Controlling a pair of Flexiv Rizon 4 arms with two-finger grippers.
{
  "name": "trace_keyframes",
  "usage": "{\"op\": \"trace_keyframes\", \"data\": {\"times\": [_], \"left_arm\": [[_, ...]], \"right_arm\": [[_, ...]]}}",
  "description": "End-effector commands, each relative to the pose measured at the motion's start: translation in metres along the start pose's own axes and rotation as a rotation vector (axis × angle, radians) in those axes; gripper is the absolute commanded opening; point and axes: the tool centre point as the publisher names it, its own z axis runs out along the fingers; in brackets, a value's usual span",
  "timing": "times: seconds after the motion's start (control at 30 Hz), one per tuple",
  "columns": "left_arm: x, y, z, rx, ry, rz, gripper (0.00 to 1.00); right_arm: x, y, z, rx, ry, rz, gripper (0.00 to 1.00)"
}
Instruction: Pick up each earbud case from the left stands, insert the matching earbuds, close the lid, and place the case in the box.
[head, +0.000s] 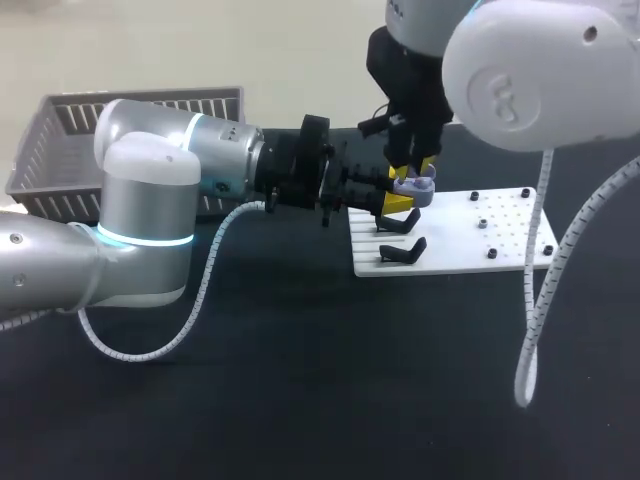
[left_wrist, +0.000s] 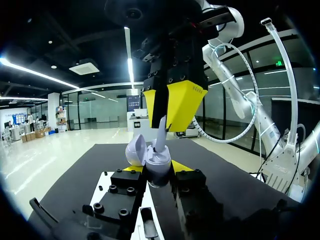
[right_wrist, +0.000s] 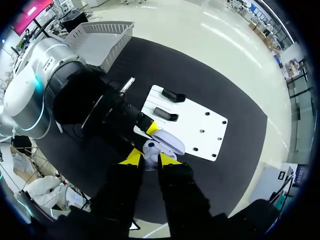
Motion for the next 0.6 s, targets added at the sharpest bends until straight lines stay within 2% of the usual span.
{"op": "trace_keyframes", "data": {"times": [0.03,0.6], "left_arm": [[0.0000,-0.0003,0.0005,-0.002,0.001,0.000,0.00],[0.0000,-0.0003,0.0005,-0.002,0.001,0.000,0.00]], "right_arm": [[-0.0001,0.0016,0.0014,0.012,-0.004,0.003,0.00],[-0.0027,-0.0037,0.0105,0.047,-0.015,0.017,0.00]]}}
